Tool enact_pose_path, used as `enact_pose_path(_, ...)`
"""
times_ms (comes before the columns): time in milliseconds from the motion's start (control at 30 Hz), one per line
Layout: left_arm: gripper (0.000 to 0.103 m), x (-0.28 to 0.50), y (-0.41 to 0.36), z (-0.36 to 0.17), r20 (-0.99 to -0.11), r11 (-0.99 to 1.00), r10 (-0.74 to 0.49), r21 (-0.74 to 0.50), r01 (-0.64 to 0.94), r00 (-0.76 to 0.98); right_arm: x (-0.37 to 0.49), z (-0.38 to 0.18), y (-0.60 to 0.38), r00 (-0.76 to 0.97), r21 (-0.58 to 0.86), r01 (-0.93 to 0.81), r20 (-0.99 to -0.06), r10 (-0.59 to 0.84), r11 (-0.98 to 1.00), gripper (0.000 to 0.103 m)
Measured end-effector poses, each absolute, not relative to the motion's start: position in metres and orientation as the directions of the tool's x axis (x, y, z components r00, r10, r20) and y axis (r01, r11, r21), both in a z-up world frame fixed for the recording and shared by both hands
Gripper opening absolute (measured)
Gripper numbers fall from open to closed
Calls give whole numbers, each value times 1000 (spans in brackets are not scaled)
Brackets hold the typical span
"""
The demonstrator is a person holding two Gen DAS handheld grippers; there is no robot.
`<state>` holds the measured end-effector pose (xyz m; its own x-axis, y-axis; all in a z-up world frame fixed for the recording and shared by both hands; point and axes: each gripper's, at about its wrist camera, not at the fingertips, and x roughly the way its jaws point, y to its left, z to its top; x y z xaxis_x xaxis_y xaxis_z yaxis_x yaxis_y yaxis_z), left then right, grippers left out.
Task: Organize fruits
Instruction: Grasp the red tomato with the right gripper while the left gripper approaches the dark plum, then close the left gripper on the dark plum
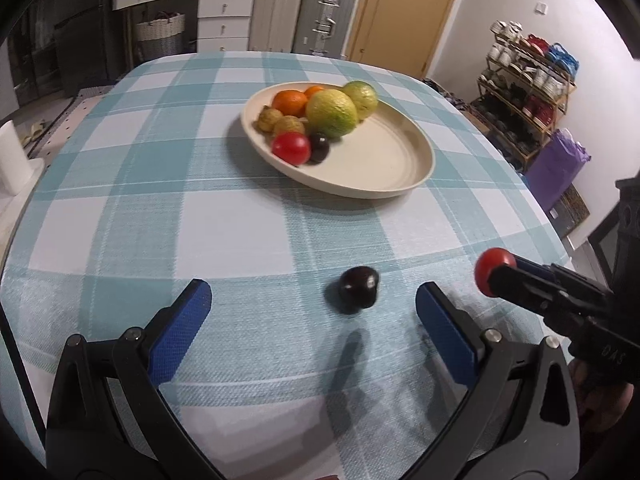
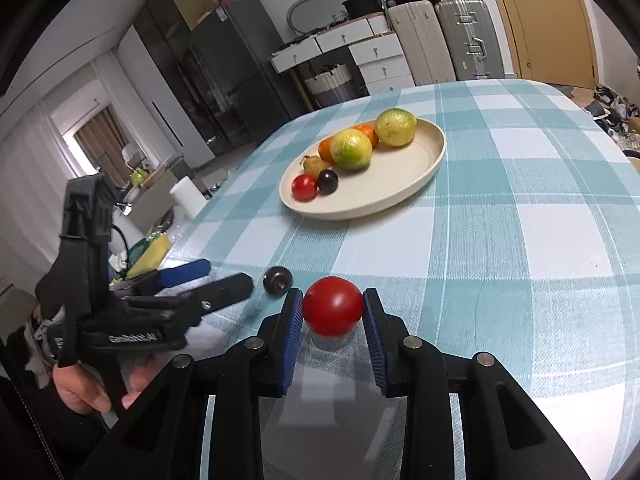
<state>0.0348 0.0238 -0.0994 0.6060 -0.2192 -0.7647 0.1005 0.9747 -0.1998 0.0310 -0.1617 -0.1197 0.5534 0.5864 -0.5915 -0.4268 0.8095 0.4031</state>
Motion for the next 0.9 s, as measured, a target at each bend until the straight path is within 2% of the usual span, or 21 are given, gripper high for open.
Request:
enact_pose_path(200, 100, 47, 15, -107, -791, 965, -260, -223, 135, 554, 36, -118, -164, 547, 412, -435, -585, 599, 800, 31)
enact_pose_path(333, 87, 53, 15, -110, -792, 958, -287, -249, 144, 538, 38, -117, -166, 543, 421, -448, -573, 614, 789, 31)
enact_pose_path(467, 67, 56, 15, -110, -790, 954, -300, -250, 166, 534, 40, -116, -166, 538, 427, -459, -564, 627, 779, 31)
enact_pose_path(600, 53, 60, 17, -109, -804, 958, -287, -241, 156, 521, 44, -118, -165, 530, 431, -462, -566, 631, 775, 31)
enact_pose_path(667, 37, 62, 17, -107, -803, 945, -327, -274, 178, 498, 46, -119, -164, 526, 433, -465, -567, 634, 772, 31)
enact_pose_path(733, 35, 61, 13, -107, -807, 942, -334, -272, 197, 486, 48, -120, -164, 521, 437, -465, -569, 637, 770, 31)
enact_pose_path(900, 21, 63, 5, -109, -813, 933, -356, -279, 227, 462, 54, -120, -165, 518, 441, -464, -568, 640, 768, 31)
